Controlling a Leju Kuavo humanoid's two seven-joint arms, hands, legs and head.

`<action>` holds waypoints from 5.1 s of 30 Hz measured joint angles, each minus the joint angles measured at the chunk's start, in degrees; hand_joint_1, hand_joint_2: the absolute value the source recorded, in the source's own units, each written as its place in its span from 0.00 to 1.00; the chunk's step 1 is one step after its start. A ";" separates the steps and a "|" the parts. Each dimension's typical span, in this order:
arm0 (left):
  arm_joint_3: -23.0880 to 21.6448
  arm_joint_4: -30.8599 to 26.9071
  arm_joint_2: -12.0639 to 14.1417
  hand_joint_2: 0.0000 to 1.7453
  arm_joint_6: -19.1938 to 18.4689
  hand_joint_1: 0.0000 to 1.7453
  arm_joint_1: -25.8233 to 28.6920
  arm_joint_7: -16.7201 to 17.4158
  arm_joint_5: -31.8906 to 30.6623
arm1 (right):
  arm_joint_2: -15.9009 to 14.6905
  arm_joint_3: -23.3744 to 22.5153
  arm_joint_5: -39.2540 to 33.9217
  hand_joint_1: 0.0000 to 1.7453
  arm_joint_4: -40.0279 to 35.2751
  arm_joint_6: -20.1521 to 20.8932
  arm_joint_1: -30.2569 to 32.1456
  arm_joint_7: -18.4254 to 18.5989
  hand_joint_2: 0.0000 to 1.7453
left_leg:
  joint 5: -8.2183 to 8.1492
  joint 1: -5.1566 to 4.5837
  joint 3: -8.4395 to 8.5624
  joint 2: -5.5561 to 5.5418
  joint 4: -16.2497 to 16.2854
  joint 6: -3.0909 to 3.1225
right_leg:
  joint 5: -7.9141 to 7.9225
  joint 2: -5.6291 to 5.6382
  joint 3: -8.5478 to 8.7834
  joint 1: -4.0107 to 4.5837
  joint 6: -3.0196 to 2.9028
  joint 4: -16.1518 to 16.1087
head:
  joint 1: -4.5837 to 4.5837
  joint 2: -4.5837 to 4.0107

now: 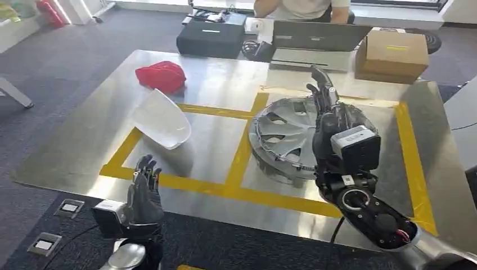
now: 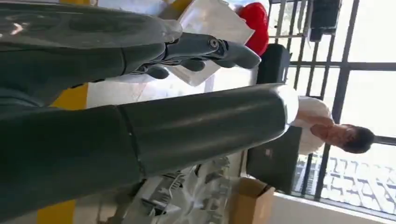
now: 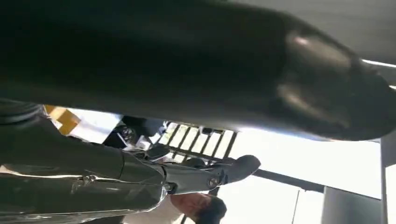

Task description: Take the parts from the cabinet and place them on the table.

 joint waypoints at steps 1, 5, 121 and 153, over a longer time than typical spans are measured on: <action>0.00 0.07 0.00 0.00 0.00 0.00 0.05 0.00 0.00 | 0.00 -0.11 -0.18 0.00 0.02 0.46 0.29 -0.22 0.00 | -0.18 0.22 -0.01 0.13 0.20 -0.30 | 0.20 -0.13 -0.77 -0.43 0.54 1.18 | 0.13 0.00; 0.00 0.31 -0.02 0.00 0.04 0.00 0.05 0.00 0.00 | 0.02 -0.68 -0.35 0.00 0.07 1.33 0.39 -0.77 0.00 | -2.81 1.61 -0.66 0.60 4.19 -3.09 | 7.47 -1.61 7.10 -2.64 4.13 -14.84 | 0.81 0.00; -0.24 0.98 -0.92 0.00 0.44 0.00 -0.18 0.04 -0.85 | 1.70 -3.89 2.21 0.00 -1.14 1.95 3.02 -1.88 0.00 | -2.46 -1.43 -1.64 2.66 4.47 1.62 | -1.18 -0.09 0.14 0.22 0.22 1.57 | 0.52 0.00; -0.33 1.03 -1.01 0.00 0.22 0.00 -0.56 0.22 -0.46 | 1.90 -4.31 2.58 0.00 -0.83 1.66 3.28 -1.60 0.00 | -2.44 -1.52 -2.13 2.94 4.82 1.48 | -0.99 -0.24 -1.82 0.31 0.27 4.90 | 0.31 0.00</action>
